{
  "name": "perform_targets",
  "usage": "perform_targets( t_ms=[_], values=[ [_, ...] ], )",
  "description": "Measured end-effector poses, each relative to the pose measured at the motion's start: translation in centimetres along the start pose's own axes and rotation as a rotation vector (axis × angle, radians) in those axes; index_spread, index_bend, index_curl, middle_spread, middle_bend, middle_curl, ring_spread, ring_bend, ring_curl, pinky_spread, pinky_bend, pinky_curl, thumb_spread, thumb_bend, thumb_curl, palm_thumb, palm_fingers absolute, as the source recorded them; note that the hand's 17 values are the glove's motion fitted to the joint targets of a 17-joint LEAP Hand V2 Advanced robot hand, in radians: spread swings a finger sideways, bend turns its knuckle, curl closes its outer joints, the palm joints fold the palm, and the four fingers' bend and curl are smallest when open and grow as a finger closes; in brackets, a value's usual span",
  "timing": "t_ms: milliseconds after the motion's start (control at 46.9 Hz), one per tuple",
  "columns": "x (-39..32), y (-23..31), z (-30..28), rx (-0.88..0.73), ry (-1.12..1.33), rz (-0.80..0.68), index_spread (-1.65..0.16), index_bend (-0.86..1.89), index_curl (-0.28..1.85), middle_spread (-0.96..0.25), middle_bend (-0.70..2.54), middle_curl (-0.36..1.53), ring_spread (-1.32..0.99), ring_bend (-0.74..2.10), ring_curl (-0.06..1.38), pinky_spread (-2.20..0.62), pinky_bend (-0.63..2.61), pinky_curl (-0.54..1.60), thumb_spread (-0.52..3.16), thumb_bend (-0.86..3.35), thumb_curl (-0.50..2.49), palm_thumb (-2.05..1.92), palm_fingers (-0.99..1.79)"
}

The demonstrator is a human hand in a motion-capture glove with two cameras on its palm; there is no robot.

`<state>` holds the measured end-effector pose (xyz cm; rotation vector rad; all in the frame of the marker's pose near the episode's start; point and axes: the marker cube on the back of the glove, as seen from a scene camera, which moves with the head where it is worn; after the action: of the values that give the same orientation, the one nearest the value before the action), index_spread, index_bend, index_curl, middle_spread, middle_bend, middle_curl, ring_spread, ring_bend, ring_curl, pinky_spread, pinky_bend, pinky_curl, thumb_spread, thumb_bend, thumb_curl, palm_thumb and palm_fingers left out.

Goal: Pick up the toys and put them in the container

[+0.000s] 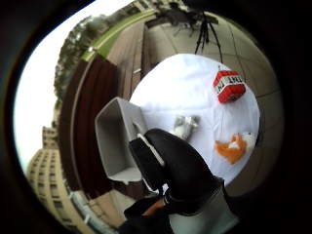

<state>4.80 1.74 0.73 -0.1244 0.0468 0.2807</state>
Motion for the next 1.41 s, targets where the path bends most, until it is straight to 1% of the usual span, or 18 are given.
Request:
perform_targets(
  t_ms=[21,107,277,341,384,533,576,747,917,1109,1194,1258,1301,1322,1344,1365,1386,1408],
  values=[
    [0.7,0.0,0.3,-0.003,0.001,0.009,-0.31,0.12,0.21,-0.08,0.17,0.23,-0.17,0.17,0.12,0.02,0.75,0.31,1.13,-0.07,0.09,-0.09,-0.09],
    [4.6,-1.7,2.1,0.114,-0.005,-0.149,-0.32,0.13,0.22,-0.09,0.16,0.24,-0.16,0.17,0.13,0.04,0.81,0.32,1.10,-0.07,0.10,-0.09,-0.10],
    [9.8,-2.5,5.1,0.019,-0.026,-0.129,-0.33,0.12,0.21,-0.08,0.16,0.25,-0.11,0.17,0.14,0.06,0.91,0.36,1.03,-0.07,0.12,-0.09,-0.13],
    [11.3,-2.5,6.9,-0.007,-0.031,-0.062,-0.33,0.11,0.21,-0.08,0.16,0.25,-0.09,0.17,0.14,0.07,0.94,0.37,1.01,-0.07,0.13,-0.09,-0.15],
    [12.2,-2.8,8.7,0.018,-0.035,-0.040,-0.33,0.11,0.21,-0.08,0.15,0.25,-0.08,0.17,0.15,0.08,0.96,0.37,1.00,-0.07,0.14,-0.09,-0.15],
    [15.0,-3.5,15.1,0.077,-0.040,-0.116,-0.33,0.09,0.19,-0.07,0.14,0.25,-0.05,0.17,0.16,0.09,1.03,0.39,0.95,-0.08,0.16,-0.09,-0.19],
    [15.4,-3.3,16.1,0.047,-0.042,-0.136,-0.33,0.10,0.19,-0.07,0.15,0.25,-0.05,0.17,0.16,0.09,1.03,0.39,0.95,-0.08,0.16,-0.09,-0.19],
    [16.7,-1.5,22.2,-0.180,-0.055,-0.085,-0.32,0.06,0.17,-0.04,0.13,0.24,-0.02,0.18,0.17,0.10,1.12,0.40,0.90,-0.06,0.18,-0.07,-0.24],
    [16.9,-1.2,26.4,-0.268,-0.009,-0.060,-0.31,0.06,0.15,-0.02,0.12,0.23,-0.01,0.18,0.19,0.10,1.19,0.41,0.93,-0.03,0.21,-0.01,-0.24],
    [17.5,0.7,27.7,-0.412,0.106,-0.102,-0.32,0.14,0.18,-0.01,0.13,0.23,0.00,0.18,0.20,0.06,1.24,0.42,1.10,0.09,0.26,0.22,-0.14],
    [17.7,1.7,28.0,-0.423,0.161,-0.108,-0.33,0.18,0.20,-0.01,0.12,0.22,0.01,0.17,0.20,0.03,1.26,0.41,1.16,0.11,0.27,0.28,-0.12],
    [18.1,2.3,28.1,-0.399,0.170,-0.098,-0.33,0.18,0.22,-0.02,0.11,0.22,0.00,0.21,0.22,-0.01,1.26,0.41,1.20,0.13,0.28,0.33,-0.09],
    [18.3,2.3,28.1,-0.382,0.160,-0.088,-0.33,0.19,0.23,-0.04,0.09,0.21,-0.08,0.44,0.28,-0.12,1.21,0.39,1.28,0.22,0.31,0.46,0.17],
    [18.3,2.3,28.0,-0.372,0.153,-0.084,-0.34,0.21,0.23,-0.05,0.11,0.20,-0.10,0.48,0.27,-0.16,1.20,0.38,1.29,0.24,0.32,0.50,0.24],
    [18.4,2.2,28.0,-0.359,0.143,-0.078,-0.33,0.17,0.23,-0.03,0.10,0.20,-0.04,0.29,0.20,-0.09,1.23,0.38,1.27,0.17,0.29,0.40,-0.05],
    [18.5,2.1,27.9,-0.341,0.129,-0.069,-0.34,0.22,0.27,-0.05,0.11,0.20,-0.13,0.55,0.33,-0.19,1.21,0.39,1.31,0.26,0.33,0.52,0.26],
    [18.5,2.0,27.8,-0.320,0.113,-0.058,-0.34,0.23,0.26,-0.07,0.11,0.19,-0.17,0.59,0.31,-0.23,1.20,0.37,1.33,0.28,0.34,0.55,0.37],
    [18.6,1.8,27.7,-0.296,0.096,-0.045,-0.34,0.29,0.27,-0.10,0.17,0.20,-0.21,0.64,0.32,-0.28,1.14,0.34,1.33,0.30,0.36,0.60,0.56]
  ],
)
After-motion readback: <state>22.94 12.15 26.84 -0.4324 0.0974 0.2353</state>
